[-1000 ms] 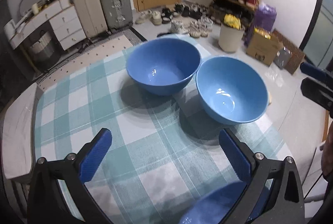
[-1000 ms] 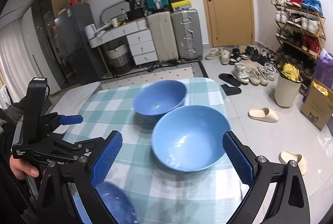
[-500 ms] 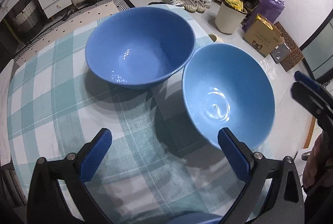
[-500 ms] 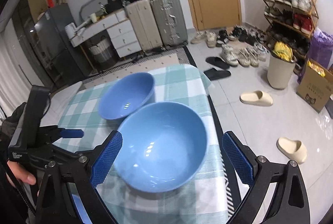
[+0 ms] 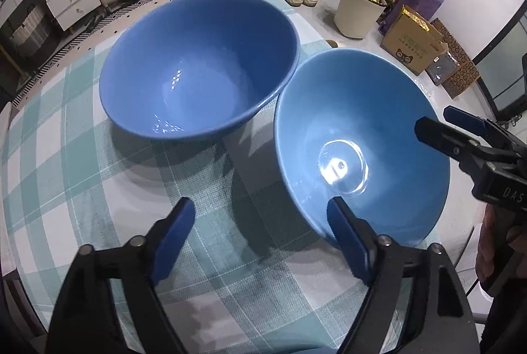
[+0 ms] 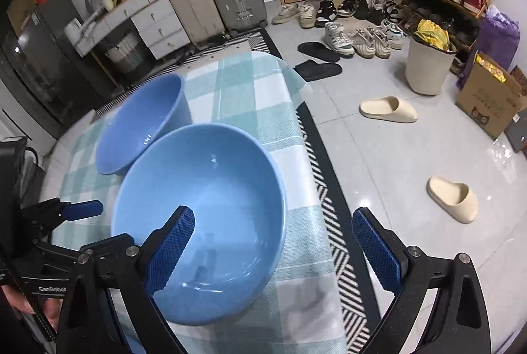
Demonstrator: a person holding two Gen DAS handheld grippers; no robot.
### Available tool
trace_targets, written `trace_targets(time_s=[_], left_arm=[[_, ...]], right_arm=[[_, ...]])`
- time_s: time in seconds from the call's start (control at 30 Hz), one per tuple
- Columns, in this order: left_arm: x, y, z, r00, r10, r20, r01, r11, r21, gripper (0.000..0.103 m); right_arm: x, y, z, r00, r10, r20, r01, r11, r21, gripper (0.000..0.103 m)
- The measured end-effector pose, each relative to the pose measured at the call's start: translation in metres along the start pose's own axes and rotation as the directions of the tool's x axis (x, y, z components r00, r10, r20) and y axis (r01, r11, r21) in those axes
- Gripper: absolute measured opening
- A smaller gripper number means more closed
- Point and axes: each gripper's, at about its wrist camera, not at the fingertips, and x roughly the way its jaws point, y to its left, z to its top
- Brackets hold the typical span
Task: Organize plates and bowls
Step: 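Close the left and right grippers on the rims of two blue bowls, then lift both blue bowls off the tablecloth with both grippers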
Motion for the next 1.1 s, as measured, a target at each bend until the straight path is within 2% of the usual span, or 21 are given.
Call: trace_targets(time_s=[0.13, 0.17, 0.2, 0.33, 0.4, 0.53, 0.6, 0.67, 0.8, 0.97, 1.1], left_arm=[[-0.001, -0.006, 0.002, 1.000, -0.025, 0.012, 0.025, 0.999, 0.022, 0.054], [-0.003, -0.008, 0.001, 1.000, -0.018, 0.017, 0.018, 0.999, 0.032, 0.051], [-0.004, -0.010, 0.001, 1.000, -0.017, 0.022, 0.016, 0.999, 0.039, 0.044], [-0.004, -0.016, 0.003, 1.000, -0.015, 0.014, 0.014, 0.998, 0.069, 0.033], [-0.002, -0.016, 0.005, 1.000, -0.025, 0.004, 0.025, 0.998, 0.065, 0.030], [-0.002, -0.016, 0.007, 0.997, -0.080, -0.015, 0.080, 0.996, 0.050, 0.014], [-0.002, -0.019, 0.007, 0.997, -0.074, -0.013, 0.075, 0.996, 0.052, 0.014], [-0.002, -0.019, 0.006, 0.996, -0.084, -0.016, 0.085, 0.995, 0.045, 0.014], [-0.002, -0.017, 0.004, 0.996, -0.090, -0.028, 0.090, 0.996, 0.028, 0.014], [-0.006, -0.015, -0.004, 0.995, -0.090, -0.037, 0.090, 0.996, 0.013, 0.014], [-0.010, -0.011, -0.009, 0.994, -0.102, -0.039, 0.102, 0.995, -0.006, 0.014]], right_arm=[[0.011, 0.004, 0.000, 0.999, -0.007, -0.034, 0.006, 1.000, -0.009, 0.094], [0.014, 0.005, 0.000, 0.999, -0.001, -0.050, 0.000, 1.000, -0.014, 0.086], [0.016, 0.006, -0.001, 0.998, 0.002, -0.064, -0.003, 1.000, -0.018, 0.074], [0.020, 0.009, -0.006, 0.996, 0.001, -0.090, -0.005, 0.999, -0.037, 0.064], [0.022, 0.010, -0.007, 0.995, 0.004, -0.097, -0.009, 0.999, -0.045, 0.053], [0.023, 0.013, -0.011, 0.994, 0.001, -0.109, -0.008, 0.998, -0.065, 0.042], [0.022, 0.017, -0.014, 0.995, -0.006, -0.102, -0.003, 0.996, -0.089, 0.034], [0.021, 0.019, -0.016, 0.994, -0.029, -0.104, 0.018, 0.994, -0.109, 0.033], [0.018, 0.018, -0.018, 0.994, -0.029, -0.109, 0.017, 0.994, -0.108, 0.026], [0.014, 0.023, -0.023, 0.994, -0.034, -0.108, 0.020, 0.991, -0.130, 0.024], [0.008, 0.024, -0.024, 0.995, -0.027, -0.101, 0.015, 0.992, -0.126, 0.018]])
